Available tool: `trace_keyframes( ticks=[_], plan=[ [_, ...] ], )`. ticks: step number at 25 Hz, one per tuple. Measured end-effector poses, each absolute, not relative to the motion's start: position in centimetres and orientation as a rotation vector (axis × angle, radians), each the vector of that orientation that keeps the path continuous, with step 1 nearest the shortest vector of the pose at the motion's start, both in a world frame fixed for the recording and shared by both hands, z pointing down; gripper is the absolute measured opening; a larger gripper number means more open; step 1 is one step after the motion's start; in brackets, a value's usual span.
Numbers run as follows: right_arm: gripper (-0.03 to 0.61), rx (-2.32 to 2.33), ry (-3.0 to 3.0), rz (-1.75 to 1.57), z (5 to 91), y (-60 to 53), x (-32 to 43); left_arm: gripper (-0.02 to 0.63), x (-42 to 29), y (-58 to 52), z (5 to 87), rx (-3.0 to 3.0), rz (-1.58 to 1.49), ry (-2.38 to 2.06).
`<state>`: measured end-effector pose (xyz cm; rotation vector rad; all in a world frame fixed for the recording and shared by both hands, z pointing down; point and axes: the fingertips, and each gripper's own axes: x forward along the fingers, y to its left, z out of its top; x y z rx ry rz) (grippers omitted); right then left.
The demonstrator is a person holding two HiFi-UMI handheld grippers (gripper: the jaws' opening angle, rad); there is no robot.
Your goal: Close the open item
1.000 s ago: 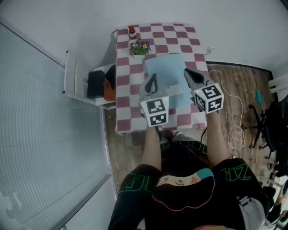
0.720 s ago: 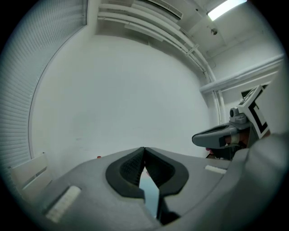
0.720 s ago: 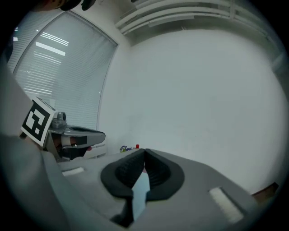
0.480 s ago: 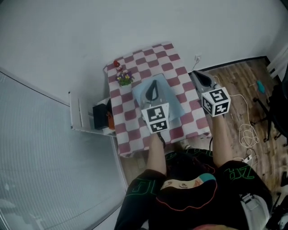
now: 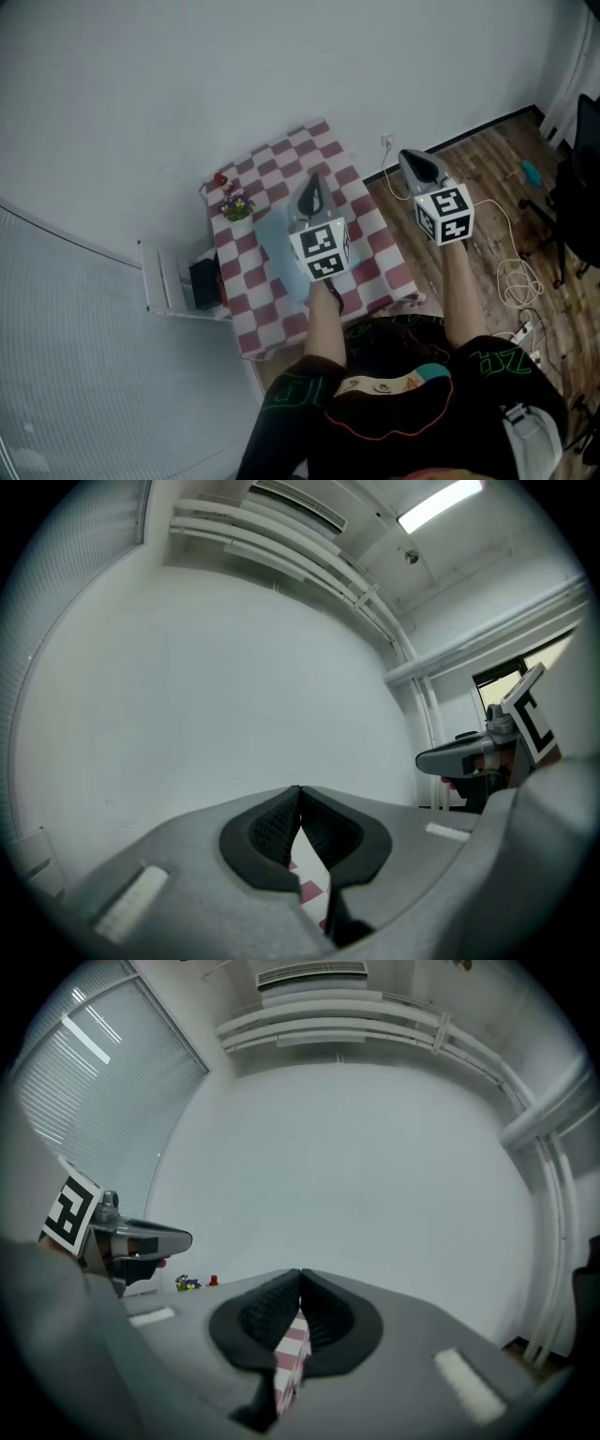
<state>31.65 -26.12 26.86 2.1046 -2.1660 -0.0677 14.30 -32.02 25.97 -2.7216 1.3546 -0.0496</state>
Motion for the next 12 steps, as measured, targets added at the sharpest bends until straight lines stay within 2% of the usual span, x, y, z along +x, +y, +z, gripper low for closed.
trace_keyframes(
  ticks=[12],
  plan=[
    [0.003,2.130,-2.163,-0.148,24.7,-24.4,35.4,0.008,18.8,-31.9,26.2,-2.735,-0.001,1.350]
  ],
)
